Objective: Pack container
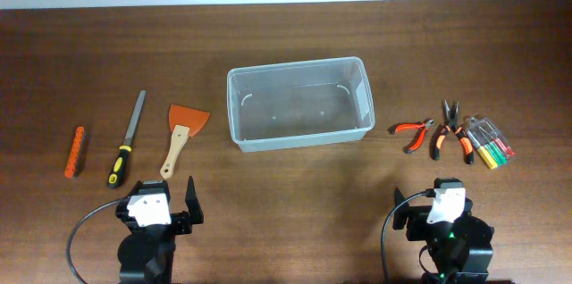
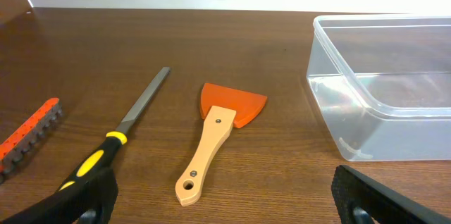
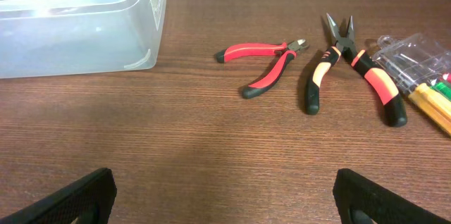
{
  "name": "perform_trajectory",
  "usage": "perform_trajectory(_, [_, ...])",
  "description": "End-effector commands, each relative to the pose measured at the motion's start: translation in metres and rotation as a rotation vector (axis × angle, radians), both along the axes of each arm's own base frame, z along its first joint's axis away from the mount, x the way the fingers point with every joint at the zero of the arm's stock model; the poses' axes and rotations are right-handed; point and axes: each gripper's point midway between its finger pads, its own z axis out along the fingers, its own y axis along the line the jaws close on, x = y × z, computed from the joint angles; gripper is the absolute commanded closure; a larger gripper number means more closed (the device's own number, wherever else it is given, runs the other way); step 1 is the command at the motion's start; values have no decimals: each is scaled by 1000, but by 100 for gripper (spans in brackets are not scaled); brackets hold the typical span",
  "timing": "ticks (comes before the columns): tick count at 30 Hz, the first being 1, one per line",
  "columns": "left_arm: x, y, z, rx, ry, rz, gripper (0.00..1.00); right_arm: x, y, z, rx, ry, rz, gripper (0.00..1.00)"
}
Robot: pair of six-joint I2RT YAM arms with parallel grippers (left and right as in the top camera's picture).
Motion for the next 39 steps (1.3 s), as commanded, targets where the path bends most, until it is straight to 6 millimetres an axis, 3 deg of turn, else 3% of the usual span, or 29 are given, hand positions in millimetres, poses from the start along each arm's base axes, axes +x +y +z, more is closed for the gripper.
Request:
perform_trajectory(1, [0, 1, -3, 1, -3, 7, 1, 0, 0, 0, 11, -8, -6, 1])
perform_trajectory(36, [0, 0, -3, -1, -3, 0, 1, 2, -2, 2, 4, -17, -14, 1])
perform_trajectory(39, [2, 0, 2, -2, -23, 0, 1, 7, 5, 13, 24, -66, 27, 2])
